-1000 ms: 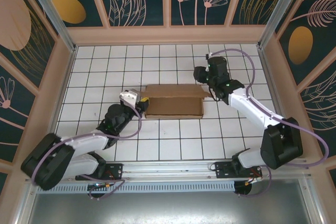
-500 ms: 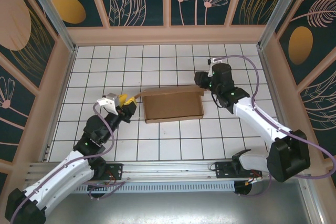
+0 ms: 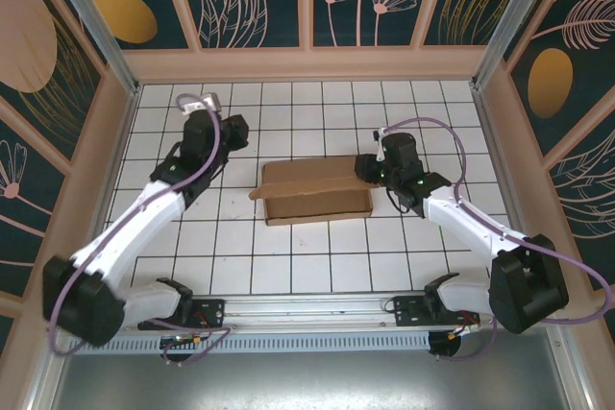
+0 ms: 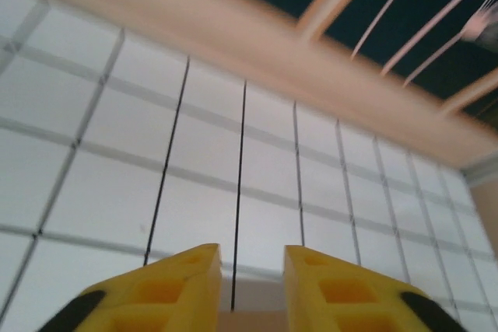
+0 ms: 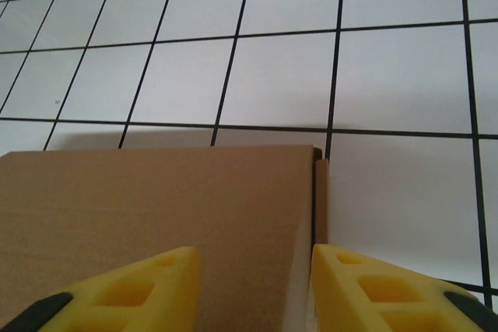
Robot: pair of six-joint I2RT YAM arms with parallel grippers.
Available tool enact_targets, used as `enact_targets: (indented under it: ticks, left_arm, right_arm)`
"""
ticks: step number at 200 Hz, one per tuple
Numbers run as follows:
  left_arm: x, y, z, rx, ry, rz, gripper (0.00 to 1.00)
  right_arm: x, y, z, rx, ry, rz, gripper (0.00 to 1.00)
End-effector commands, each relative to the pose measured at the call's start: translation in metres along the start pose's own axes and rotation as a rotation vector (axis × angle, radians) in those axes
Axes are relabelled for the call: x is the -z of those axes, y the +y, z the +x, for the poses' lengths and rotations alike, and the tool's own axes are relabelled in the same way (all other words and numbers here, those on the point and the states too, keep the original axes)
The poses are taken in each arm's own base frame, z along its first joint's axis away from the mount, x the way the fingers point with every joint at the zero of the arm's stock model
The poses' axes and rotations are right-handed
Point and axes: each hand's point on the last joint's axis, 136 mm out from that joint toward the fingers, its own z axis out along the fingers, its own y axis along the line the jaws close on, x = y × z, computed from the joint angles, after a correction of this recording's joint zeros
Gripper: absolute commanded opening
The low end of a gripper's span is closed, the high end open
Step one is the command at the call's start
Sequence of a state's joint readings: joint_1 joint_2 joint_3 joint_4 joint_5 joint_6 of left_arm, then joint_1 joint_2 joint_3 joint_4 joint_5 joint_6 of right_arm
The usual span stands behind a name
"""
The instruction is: Fold the paper box
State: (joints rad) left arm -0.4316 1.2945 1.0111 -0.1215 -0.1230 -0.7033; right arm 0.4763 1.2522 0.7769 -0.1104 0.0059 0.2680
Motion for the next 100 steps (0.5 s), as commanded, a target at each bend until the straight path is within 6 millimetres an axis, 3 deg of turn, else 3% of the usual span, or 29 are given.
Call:
enact_targets:
  ticks: [1, 39, 65, 81, 100]
  left_arm:
    - [-0.019, 0.003, 0.082, 0.1, 0.385, 0.019, 0.35]
    - [-0.029, 0.022, 0.119, 0.139, 0.518, -0.042, 0.4]
    - [-0.033, 0.029, 0.136, 0.122, 0.589, -0.063, 0.43]
    - [-0.035, 0.032, 0.143, 0.106, 0.616, -0.075, 0.45]
    - [-0.038, 0.035, 0.151, 0.099, 0.65, -0.081, 0.46]
  right_arm:
    - [0.0, 0.001, 0.002, 0.028, 0.045, 0.014, 0.43]
    - [0.009, 0.013, -0.019, 0.058, 0.089, -0.025, 0.38]
    - [0.013, -0.006, -0.036, -0.04, 0.067, 0.043, 0.34]
    - [0.009, -0.025, -0.035, -0.157, 0.158, 0.095, 0.41]
    - [0.004, -0.029, -0.024, -0.179, 0.257, 0.102, 0.52]
